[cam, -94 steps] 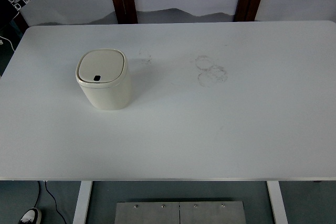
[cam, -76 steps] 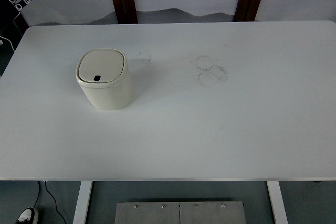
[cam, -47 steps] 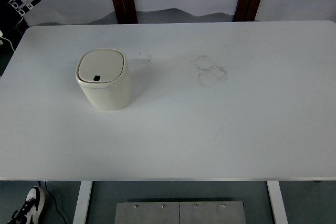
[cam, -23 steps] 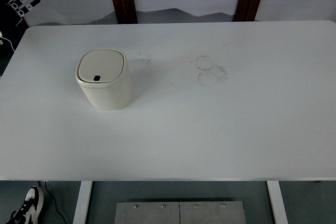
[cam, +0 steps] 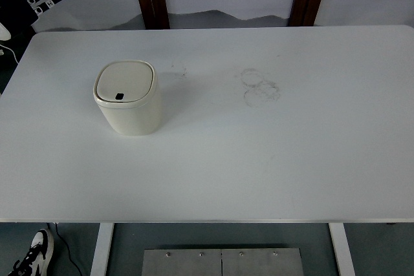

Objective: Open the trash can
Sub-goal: 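Move the left hand over the cream trash can lid, then lower the left hand fingertips onto the lid's far edge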

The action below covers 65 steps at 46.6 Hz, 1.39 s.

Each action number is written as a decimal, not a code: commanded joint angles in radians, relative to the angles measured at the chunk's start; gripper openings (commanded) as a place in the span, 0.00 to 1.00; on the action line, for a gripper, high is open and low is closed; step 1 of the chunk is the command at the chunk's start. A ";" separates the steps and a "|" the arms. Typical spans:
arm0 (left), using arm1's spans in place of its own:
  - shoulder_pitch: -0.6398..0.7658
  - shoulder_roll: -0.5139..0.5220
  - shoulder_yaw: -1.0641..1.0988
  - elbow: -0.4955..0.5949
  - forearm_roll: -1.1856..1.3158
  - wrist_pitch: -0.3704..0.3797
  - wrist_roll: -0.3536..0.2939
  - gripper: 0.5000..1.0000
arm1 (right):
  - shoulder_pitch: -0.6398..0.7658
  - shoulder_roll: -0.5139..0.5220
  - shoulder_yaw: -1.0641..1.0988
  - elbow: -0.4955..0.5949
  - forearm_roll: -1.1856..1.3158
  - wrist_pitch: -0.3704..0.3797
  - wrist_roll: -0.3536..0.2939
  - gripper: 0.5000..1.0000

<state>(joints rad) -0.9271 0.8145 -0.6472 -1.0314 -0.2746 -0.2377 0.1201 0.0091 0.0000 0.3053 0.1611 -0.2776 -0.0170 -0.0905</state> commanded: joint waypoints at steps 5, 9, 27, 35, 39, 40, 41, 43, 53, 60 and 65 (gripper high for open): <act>-0.024 0.066 0.030 -0.082 0.009 0.029 0.078 1.00 | 0.000 0.000 0.000 0.000 0.000 -0.001 0.000 0.99; -0.079 0.092 0.108 -0.124 0.038 0.031 0.111 1.00 | 0.000 0.000 0.000 0.000 0.000 0.000 0.000 0.99; -0.502 0.087 0.607 -0.168 0.181 0.020 0.180 1.00 | 0.000 0.000 0.000 0.000 0.000 0.000 0.000 0.99; -0.595 0.083 0.701 -0.222 0.241 0.014 0.216 1.00 | 0.000 0.000 0.000 0.000 0.000 0.000 0.000 0.99; -0.633 0.081 0.751 -0.248 0.248 -0.002 0.240 1.00 | 0.000 0.000 0.000 0.000 0.000 0.000 0.000 0.99; -0.645 0.081 0.759 -0.254 0.248 -0.006 0.245 1.00 | 0.000 0.000 0.000 0.000 0.000 -0.001 0.000 0.99; -0.653 0.081 0.767 -0.263 0.248 -0.012 0.249 1.00 | 0.000 0.000 0.000 0.000 0.000 0.000 0.000 0.99; -0.668 0.081 0.782 -0.285 0.248 -0.020 0.262 1.00 | 0.000 0.000 0.000 0.000 0.000 0.000 0.000 0.99; -0.719 0.066 0.871 -0.337 0.248 -0.022 0.303 1.00 | 0.000 0.000 0.000 0.000 0.000 -0.001 0.000 0.99; -0.725 0.063 0.911 -0.357 0.248 -0.022 0.303 1.00 | 0.002 0.000 0.000 0.000 0.000 0.000 0.000 0.99; -0.722 0.061 0.917 -0.361 0.248 -0.022 0.303 1.00 | 0.002 0.000 0.000 0.000 -0.002 0.000 0.000 0.99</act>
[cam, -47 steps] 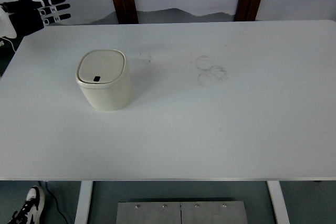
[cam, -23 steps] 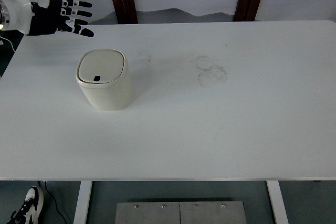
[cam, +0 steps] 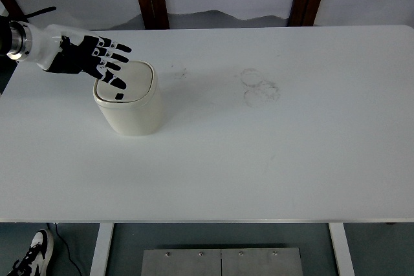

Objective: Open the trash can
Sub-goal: 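Lower the left hand fingertips onto the lid's far edge, then lift the lid upward with the left hand fingertips, flipping it open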

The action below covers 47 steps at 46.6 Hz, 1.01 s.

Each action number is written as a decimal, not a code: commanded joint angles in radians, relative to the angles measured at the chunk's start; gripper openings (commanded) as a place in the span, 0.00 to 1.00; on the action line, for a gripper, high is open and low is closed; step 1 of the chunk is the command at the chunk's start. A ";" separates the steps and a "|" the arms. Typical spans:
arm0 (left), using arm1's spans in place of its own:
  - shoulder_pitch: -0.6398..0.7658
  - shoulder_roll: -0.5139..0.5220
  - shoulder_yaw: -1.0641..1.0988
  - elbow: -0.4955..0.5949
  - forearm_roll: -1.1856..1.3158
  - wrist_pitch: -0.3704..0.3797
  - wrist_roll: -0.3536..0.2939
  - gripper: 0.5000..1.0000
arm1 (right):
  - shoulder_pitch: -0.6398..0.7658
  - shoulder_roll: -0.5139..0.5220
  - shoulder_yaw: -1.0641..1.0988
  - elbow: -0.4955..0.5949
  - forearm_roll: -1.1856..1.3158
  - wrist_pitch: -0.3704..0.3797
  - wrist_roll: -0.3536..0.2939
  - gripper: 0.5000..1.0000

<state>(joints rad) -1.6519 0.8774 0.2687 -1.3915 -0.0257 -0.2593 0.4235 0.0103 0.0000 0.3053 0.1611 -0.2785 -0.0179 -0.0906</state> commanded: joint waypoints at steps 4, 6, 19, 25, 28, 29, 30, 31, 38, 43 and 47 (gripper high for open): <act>0.004 -0.003 0.001 -0.001 0.000 0.000 -0.002 1.00 | 0.000 0.000 0.000 0.000 -0.002 -0.001 0.000 0.99; 0.006 -0.005 0.001 -0.001 0.000 0.000 -0.002 1.00 | -0.001 0.000 0.000 0.000 -0.002 -0.001 0.000 0.99; 0.015 -0.023 0.001 0.002 0.000 0.008 -0.006 1.00 | 0.000 0.000 0.000 0.000 -0.004 0.001 0.000 0.99; 0.020 -0.037 0.001 0.002 0.000 0.011 -0.008 1.00 | 0.000 0.000 0.000 0.000 -0.004 -0.001 0.000 0.99; 0.021 -0.038 0.001 0.002 0.000 0.011 -0.008 1.00 | 0.000 0.000 0.000 0.000 -0.004 -0.001 0.000 0.99; 0.021 -0.038 0.001 0.002 0.000 0.012 -0.008 1.00 | 0.000 0.000 0.000 0.000 -0.004 -0.001 0.000 0.99; 0.021 -0.038 0.001 0.002 0.000 0.012 -0.008 1.00 | 0.000 0.000 0.000 0.000 -0.004 -0.001 0.000 0.99; 0.023 -0.038 0.001 0.002 0.000 0.011 -0.008 1.00 | 0.000 0.000 0.000 0.000 -0.004 0.001 0.000 0.99; 0.043 -0.038 0.001 0.002 0.000 0.012 -0.008 1.00 | 0.000 0.000 0.000 0.000 -0.005 -0.001 0.000 0.99; 0.053 -0.037 0.001 0.003 0.000 0.012 -0.008 1.00 | 0.000 0.000 0.000 0.000 -0.004 -0.001 0.000 0.99; 0.060 -0.037 0.001 0.005 0.000 0.014 -0.008 1.00 | 0.000 0.000 0.000 0.000 -0.004 -0.001 0.000 0.99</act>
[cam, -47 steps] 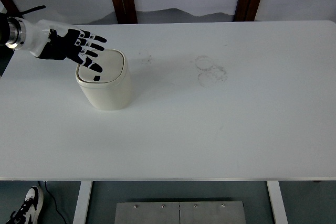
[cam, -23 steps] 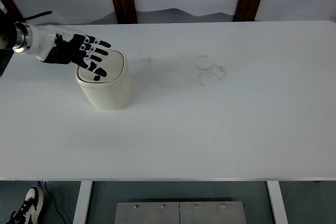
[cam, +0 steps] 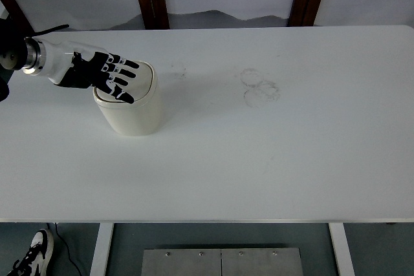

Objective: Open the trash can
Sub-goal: 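Lift the lid upward with the left hand fingertips, flipping it open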

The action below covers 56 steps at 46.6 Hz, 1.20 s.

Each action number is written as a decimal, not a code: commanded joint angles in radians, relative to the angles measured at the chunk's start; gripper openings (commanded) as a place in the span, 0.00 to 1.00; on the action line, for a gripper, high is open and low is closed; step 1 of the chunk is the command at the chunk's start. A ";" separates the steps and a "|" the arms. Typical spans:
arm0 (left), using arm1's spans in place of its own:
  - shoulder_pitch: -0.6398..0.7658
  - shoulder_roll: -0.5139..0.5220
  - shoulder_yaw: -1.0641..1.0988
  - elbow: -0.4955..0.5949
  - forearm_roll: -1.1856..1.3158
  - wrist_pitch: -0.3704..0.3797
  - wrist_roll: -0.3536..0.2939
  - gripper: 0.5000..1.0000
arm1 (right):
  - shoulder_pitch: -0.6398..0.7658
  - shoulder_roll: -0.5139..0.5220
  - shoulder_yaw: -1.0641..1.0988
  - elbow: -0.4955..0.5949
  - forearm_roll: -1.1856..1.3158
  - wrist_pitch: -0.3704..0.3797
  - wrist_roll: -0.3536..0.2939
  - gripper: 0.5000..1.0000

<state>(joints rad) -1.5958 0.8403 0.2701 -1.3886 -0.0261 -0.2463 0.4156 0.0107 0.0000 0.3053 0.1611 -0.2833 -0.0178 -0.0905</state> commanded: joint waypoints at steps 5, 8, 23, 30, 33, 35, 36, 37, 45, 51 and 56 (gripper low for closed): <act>0.007 0.002 0.000 0.000 0.000 0.001 -0.001 1.00 | 0.000 0.000 0.000 0.000 0.001 -0.001 0.000 0.99; 0.011 0.002 0.000 0.000 0.000 0.001 -0.003 1.00 | 0.000 0.000 0.000 0.000 0.001 0.001 0.000 0.99; 0.008 0.006 -0.003 0.002 0.000 0.001 -0.003 1.00 | 0.000 0.000 0.000 0.000 0.001 0.001 0.000 0.99; -0.009 0.010 -0.006 0.002 0.000 0.001 -0.003 1.00 | 0.000 0.000 0.000 0.000 0.001 -0.001 0.000 0.99; -0.024 0.010 -0.008 0.002 0.000 -0.001 -0.003 1.00 | 0.000 0.000 0.000 0.000 0.001 0.001 0.000 0.99; -0.035 0.011 -0.008 0.003 0.000 -0.001 -0.003 1.00 | 0.000 0.000 0.000 0.000 0.001 -0.001 0.000 0.99; -0.039 0.011 -0.008 0.003 0.000 -0.001 -0.003 1.00 | 0.000 0.000 0.000 0.000 0.001 0.001 0.000 0.99; -0.044 0.011 -0.008 0.003 0.000 -0.001 -0.003 1.00 | 0.000 0.000 0.000 0.000 0.001 0.001 0.000 0.99; -0.082 0.014 -0.011 0.016 -0.002 -0.002 -0.005 1.00 | 0.000 0.000 0.000 0.000 0.003 0.001 0.000 0.99; -0.102 0.019 -0.015 0.032 -0.002 -0.005 -0.008 1.00 | 0.000 0.000 0.000 0.000 0.003 -0.001 0.000 0.99; -0.104 0.020 -0.049 0.055 -0.002 -0.008 -0.008 1.00 | 0.000 0.000 0.000 0.000 0.004 0.001 0.000 0.99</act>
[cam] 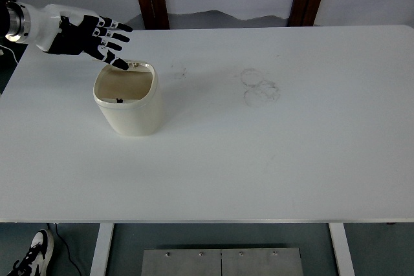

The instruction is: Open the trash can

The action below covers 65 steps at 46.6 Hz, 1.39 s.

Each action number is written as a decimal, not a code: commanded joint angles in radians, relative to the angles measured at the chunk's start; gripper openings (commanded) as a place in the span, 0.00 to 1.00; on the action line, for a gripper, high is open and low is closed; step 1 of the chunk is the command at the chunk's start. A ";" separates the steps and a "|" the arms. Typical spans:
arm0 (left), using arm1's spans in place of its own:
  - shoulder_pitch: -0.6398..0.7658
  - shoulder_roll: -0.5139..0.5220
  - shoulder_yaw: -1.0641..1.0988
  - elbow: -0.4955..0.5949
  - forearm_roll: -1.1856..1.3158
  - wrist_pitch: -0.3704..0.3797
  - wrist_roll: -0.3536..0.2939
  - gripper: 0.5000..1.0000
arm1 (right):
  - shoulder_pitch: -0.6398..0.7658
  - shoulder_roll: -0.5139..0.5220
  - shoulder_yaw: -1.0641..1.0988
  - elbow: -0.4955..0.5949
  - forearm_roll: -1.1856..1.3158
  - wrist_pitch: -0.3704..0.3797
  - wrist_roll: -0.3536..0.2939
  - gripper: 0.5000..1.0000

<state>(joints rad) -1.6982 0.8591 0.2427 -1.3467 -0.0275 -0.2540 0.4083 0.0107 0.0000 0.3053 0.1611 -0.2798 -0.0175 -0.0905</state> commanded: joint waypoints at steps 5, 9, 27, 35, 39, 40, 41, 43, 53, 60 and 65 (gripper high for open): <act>-0.001 0.001 -0.048 0.032 0.000 -0.001 0.000 1.00 | 0.000 0.000 0.000 0.000 0.001 0.001 0.000 0.99; -0.001 0.003 -0.065 0.038 0.000 -0.001 0.000 1.00 | 0.000 0.000 0.000 0.000 0.002 0.001 0.000 0.99; 0.000 0.003 -0.140 0.135 0.000 0.004 -0.003 1.00 | 0.000 0.000 0.000 0.000 0.002 -0.001 0.000 0.99; 0.003 0.001 -0.197 0.210 -0.002 -0.001 -0.054 1.00 | -0.002 0.000 0.000 0.000 0.002 0.001 0.000 0.99; 0.005 -0.002 -0.241 0.262 -0.003 -0.002 -0.085 1.00 | -0.002 0.000 0.000 0.000 0.002 -0.001 0.000 0.99; 0.006 -0.003 -0.255 0.274 -0.003 -0.002 -0.092 1.00 | 0.000 0.000 0.000 0.000 0.002 0.001 0.000 0.99; 0.006 -0.005 -0.267 0.285 -0.003 -0.002 -0.101 1.00 | -0.002 0.000 0.000 0.000 0.002 0.001 0.000 0.99; 0.008 -0.006 -0.290 0.307 -0.006 -0.004 -0.120 1.00 | 0.000 0.000 0.000 0.000 0.002 -0.001 0.000 0.99; 0.038 -0.009 -0.345 0.363 -0.058 0.002 -0.255 1.00 | 0.000 0.000 0.000 0.000 0.002 0.001 0.000 0.99; 0.126 -0.012 -0.396 0.443 -0.219 -0.001 -0.284 1.00 | 0.000 0.000 0.000 0.000 0.002 -0.001 0.000 0.99; 0.190 -0.014 -0.448 0.478 -0.284 -0.001 -0.284 1.00 | -0.002 0.000 0.000 0.000 0.002 0.001 0.000 0.99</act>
<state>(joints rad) -1.5427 0.8458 -0.1762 -0.8856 -0.2819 -0.2540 0.1238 0.0094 0.0000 0.3053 0.1611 -0.2776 -0.0174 -0.0904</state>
